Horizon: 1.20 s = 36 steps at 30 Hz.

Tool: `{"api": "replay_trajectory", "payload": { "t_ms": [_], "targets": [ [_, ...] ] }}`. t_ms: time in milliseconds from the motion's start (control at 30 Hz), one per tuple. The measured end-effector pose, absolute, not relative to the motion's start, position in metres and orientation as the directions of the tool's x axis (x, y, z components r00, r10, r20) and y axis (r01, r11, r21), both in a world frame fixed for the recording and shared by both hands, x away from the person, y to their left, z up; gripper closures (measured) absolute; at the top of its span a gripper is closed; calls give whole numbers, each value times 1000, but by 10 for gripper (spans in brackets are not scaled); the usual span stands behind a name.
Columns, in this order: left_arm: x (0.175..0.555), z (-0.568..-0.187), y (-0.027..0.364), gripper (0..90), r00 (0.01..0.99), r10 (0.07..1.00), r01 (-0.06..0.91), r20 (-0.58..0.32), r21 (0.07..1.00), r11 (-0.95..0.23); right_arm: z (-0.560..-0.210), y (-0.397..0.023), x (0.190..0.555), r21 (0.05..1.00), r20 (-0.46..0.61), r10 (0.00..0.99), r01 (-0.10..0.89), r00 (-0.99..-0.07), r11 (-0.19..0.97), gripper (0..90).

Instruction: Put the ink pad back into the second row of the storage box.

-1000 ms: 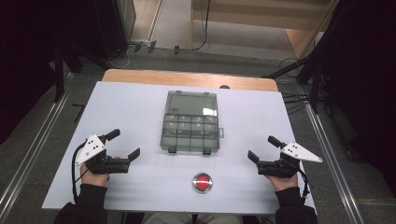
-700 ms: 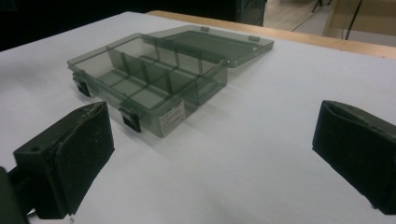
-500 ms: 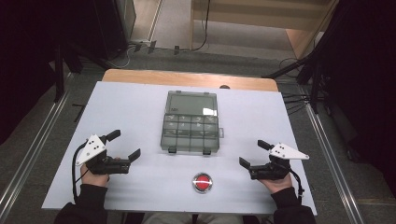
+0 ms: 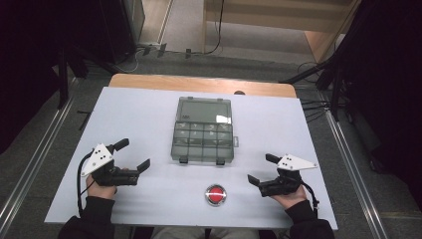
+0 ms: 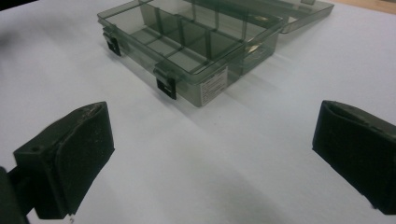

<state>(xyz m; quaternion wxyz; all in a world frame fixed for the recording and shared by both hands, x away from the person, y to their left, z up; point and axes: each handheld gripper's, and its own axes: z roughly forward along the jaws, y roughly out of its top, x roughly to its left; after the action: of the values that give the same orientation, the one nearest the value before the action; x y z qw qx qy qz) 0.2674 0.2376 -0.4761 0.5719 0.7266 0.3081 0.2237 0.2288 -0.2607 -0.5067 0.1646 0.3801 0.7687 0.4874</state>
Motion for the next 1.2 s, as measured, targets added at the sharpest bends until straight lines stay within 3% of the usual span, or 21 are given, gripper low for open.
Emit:
{"api": "replay_trajectory", "payload": {
  "t_ms": [400, 1200],
  "targets": [
    [268, -476, 238, 0, 713, 701, 195, -28, 968, -159, -511, -243, 229, 833, 113, 683, 444, -721, 331, 0],
    [268, -477, 237, 0, 715, 699, 199, -28, 966, -165, -509, -211, 228, 815, 78, 622, 409, -779, 410, 0]
  ]
}}
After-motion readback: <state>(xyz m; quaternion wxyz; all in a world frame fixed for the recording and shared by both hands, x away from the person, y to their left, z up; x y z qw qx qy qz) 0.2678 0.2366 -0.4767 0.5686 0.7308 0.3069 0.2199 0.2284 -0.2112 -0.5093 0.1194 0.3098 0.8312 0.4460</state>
